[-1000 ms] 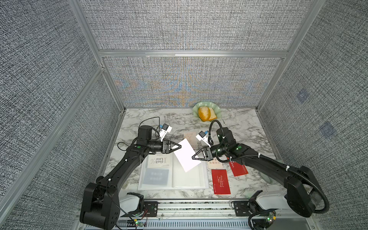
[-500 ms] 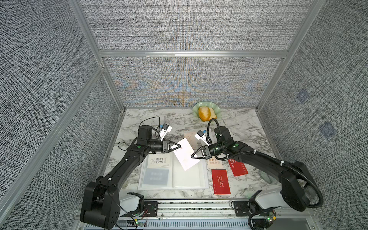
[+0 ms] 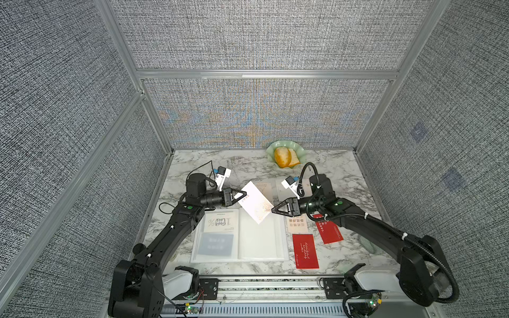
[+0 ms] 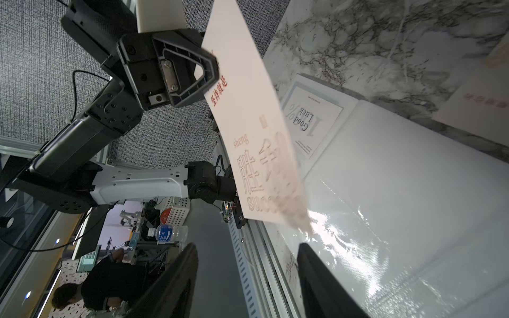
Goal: Place the photos into the photo albums
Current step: Pick up the photo at the center of the board.
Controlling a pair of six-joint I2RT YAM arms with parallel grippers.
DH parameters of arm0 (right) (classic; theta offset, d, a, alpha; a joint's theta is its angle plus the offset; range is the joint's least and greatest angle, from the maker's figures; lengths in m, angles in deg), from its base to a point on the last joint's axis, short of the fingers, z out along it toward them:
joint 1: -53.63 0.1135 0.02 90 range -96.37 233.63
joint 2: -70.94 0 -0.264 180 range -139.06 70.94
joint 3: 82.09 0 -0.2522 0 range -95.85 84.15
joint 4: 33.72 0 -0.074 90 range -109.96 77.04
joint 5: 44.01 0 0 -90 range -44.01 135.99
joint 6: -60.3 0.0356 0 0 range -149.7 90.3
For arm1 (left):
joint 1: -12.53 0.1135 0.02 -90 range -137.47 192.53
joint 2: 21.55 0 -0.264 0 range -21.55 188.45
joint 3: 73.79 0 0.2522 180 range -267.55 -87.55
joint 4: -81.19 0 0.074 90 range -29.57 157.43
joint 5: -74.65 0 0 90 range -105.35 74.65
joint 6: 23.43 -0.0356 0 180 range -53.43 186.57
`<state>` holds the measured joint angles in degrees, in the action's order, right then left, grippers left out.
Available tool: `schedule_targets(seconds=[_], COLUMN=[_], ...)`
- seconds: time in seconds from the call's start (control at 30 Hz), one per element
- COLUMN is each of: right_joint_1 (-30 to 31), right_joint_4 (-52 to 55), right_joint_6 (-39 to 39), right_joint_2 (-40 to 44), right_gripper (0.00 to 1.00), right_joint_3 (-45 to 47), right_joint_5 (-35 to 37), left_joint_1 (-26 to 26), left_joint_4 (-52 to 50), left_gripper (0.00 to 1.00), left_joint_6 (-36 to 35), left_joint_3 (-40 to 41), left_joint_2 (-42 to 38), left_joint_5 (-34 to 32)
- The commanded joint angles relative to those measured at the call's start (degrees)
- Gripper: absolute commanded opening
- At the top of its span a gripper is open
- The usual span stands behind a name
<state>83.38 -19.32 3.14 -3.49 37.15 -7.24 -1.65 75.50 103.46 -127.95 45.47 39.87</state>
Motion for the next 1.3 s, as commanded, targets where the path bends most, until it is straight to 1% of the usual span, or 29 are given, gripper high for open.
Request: schedule_targets(seconds=[0.0,0.13,0.3,0.4,0.57,0.67,0.7,0.8,0.93,1.1,1.17,1.27], right_joint_1=[0.04,0.12,0.94,2.17,3.99,4.5,4.65,5.18,6.96,9.11,9.48,9.95], right_joint_4=[-4.45,-13.28,-24.43,-28.79,-31.81,-35.28,-36.26,-39.36,-42.39,-44.27,-45.78,-47.89], right_joint_6=[5.51,12.62,19.95,22.35,24.02,25.34,27.08,29.16,31.13,32.4,33.6,35.13], right_joint_2=[0.9,0.83,-1.07,-2.73,-6.69,-9.85,-11.04,-14.3,-18.72,-23.12,-24.58,-26.0], right_gripper=[0.61,0.61,0.69,0.71,0.72,0.72,0.71,0.71,0.71,0.68,0.64,0.53], right_joint_3=[2.37,6.45,9.39,9.27,6.87,5.53,4.91,3.14,-0.13,-3.63,-4.3,-4.69], right_joint_5=[6.28,9.64,11.45,12.61,14.33,14.38,14.19,13.53,13.24,13.51,13.35,13.29], left_joint_1=[0.2,0.29,0.29,0.29,0.29,0.29,0.29,0.29,0.29,0.28,0.28,0.27], left_joint_4=[12.8,23.19,30.61,32.09,33.17,33.8,34.0,34.99,35.59,35.37,34.88,33.54], left_gripper=[0.0,0.0,0.0,0.0,0.0,0.0,0.0,0.0,0.0,0.0,0.0,0.0], left_joint_6=[10.03,18.55,25.08,26.76,28.56,29.72,30.11,30.96,31.53,31.93,31.86,31.54], left_joint_3=[2.87,8.13,13.43,15.7,18.6,20.3,20.87,22.37,23.99,25.08,25.43,26.03], left_joint_2=[-1.2,-2.73,-4.5,-5.77,-7.64,-8.78,-9.3,-10.3,-11.11,-12.15,-12.73,-13.96], left_joint_5=[-5.84,-11.36,-16.83,-19.01,-21.13,-22.22,-22.5,-23.22,-23.83,-24.62,-24.98,-26.08])
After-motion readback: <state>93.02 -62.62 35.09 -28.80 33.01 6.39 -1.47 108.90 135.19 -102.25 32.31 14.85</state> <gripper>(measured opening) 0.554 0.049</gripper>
